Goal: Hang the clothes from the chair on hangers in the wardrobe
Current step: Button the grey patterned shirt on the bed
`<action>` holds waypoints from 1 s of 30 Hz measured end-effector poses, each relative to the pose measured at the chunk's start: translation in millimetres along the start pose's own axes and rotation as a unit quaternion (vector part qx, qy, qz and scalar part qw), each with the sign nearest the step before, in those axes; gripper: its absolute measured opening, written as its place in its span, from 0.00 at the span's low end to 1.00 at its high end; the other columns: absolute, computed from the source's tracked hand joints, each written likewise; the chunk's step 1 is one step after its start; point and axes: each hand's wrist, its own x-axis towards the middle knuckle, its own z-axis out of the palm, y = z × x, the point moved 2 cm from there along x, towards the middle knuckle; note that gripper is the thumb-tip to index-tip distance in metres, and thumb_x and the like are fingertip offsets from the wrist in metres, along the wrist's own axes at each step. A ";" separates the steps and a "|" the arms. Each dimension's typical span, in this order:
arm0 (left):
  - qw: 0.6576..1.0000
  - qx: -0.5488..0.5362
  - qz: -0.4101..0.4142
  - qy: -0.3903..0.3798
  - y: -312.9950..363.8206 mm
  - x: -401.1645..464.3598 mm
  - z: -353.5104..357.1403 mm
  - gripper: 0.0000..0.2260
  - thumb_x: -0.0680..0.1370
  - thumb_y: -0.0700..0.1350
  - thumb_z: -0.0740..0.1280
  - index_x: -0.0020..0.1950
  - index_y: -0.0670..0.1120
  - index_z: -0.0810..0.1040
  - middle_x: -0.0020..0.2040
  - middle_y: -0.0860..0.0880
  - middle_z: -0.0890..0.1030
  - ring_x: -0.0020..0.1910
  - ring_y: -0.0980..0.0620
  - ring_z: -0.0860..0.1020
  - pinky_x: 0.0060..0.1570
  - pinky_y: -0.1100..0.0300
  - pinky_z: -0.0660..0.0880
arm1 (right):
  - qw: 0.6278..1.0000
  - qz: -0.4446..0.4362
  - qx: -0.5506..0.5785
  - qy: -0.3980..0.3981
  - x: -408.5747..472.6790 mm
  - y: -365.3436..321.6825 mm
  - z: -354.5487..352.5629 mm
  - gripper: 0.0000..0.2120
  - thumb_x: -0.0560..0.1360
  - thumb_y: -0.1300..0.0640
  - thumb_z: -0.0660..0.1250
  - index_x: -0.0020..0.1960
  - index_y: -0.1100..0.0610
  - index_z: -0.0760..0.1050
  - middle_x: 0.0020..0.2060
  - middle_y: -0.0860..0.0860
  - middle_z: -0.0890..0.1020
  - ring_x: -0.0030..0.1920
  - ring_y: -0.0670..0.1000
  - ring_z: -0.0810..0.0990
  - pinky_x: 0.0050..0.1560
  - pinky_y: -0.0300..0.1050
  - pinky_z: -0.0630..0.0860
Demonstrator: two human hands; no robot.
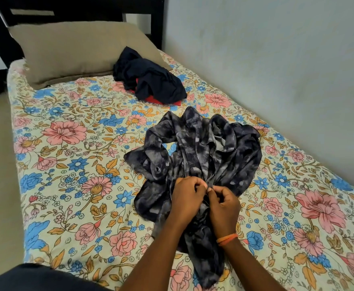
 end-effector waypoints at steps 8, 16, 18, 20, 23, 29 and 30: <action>0.999 0.033 0.007 0.010 -0.1 2.6 4.1 0.07 0.80 0.47 0.65 0.46 0.51 0.82 0.45 0.57 0.80 0.52 0.57 0.70 0.42 0.70 0.65 | 0.999 -0.004 0.031 -0.023 2.0 -3.7 -5.3 0.06 0.74 0.66 0.72 0.44 0.57 0.84 0.38 0.46 0.84 0.39 0.42 0.82 0.38 0.30 0.74; 0.999 -0.038 -0.024 -0.002 -0.8 5.6 1.3 0.07 0.79 0.46 0.67 0.44 0.50 0.83 0.39 0.56 0.81 0.40 0.58 0.77 0.38 0.65 0.71 | 0.970 0.143 0.179 -0.085 10.8 -8.0 -11.5 0.04 0.75 0.68 0.71 0.46 0.62 0.84 0.34 0.55 0.85 0.26 0.49 0.79 0.27 0.40 0.77; 0.998 -0.053 -0.032 -0.004 2.6 3.6 -2.2 0.08 0.80 0.44 0.66 0.46 0.46 0.84 0.36 0.54 0.81 0.32 0.61 0.75 0.32 0.69 0.67 | 0.969 0.155 0.173 -0.090 12.6 -8.4 -11.6 0.03 0.73 0.67 0.73 0.46 0.62 0.84 0.33 0.55 0.85 0.24 0.48 0.78 0.26 0.39 0.76; 0.998 -0.060 -0.037 -0.005 5.4 1.9 -4.2 0.08 0.80 0.44 0.66 0.47 0.45 0.84 0.33 0.54 0.80 0.26 0.61 0.73 0.28 0.69 0.66 | 0.971 0.154 0.162 -0.085 12.6 -7.2 -10.3 0.03 0.73 0.65 0.74 0.46 0.63 0.85 0.34 0.55 0.86 0.26 0.49 0.79 0.27 0.40 0.77; 0.997 -0.063 -0.045 -0.008 10.1 -0.2 -4.4 0.08 0.79 0.48 0.69 0.45 0.47 0.85 0.33 0.53 0.82 0.28 0.60 0.76 0.28 0.68 0.70 | 0.975 0.141 0.154 -0.075 9.4 -7.4 -7.1 0.04 0.73 0.61 0.75 0.46 0.62 0.85 0.34 0.55 0.86 0.30 0.52 0.82 0.30 0.43 0.80; 0.997 -0.048 -0.047 0.033 13.4 0.3 -4.7 0.08 0.78 0.46 0.71 0.42 0.46 0.86 0.32 0.51 0.82 0.27 0.58 0.77 0.27 0.69 0.69 | 0.976 0.146 0.139 -0.076 8.0 -1.7 -4.4 0.03 0.74 0.61 0.75 0.45 0.60 0.86 0.34 0.54 0.86 0.38 0.60 0.85 0.38 0.61 0.83; 0.999 -0.024 -0.038 0.026 15.7 1.1 -3.9 0.08 0.78 0.45 0.70 0.41 0.45 0.86 0.31 0.51 0.82 0.26 0.57 0.75 0.26 0.69 0.67 | 0.975 0.149 0.144 -0.077 8.0 0.3 -4.7 0.03 0.74 0.61 0.75 0.46 0.60 0.85 0.35 0.55 0.86 0.38 0.62 0.85 0.38 0.62 0.83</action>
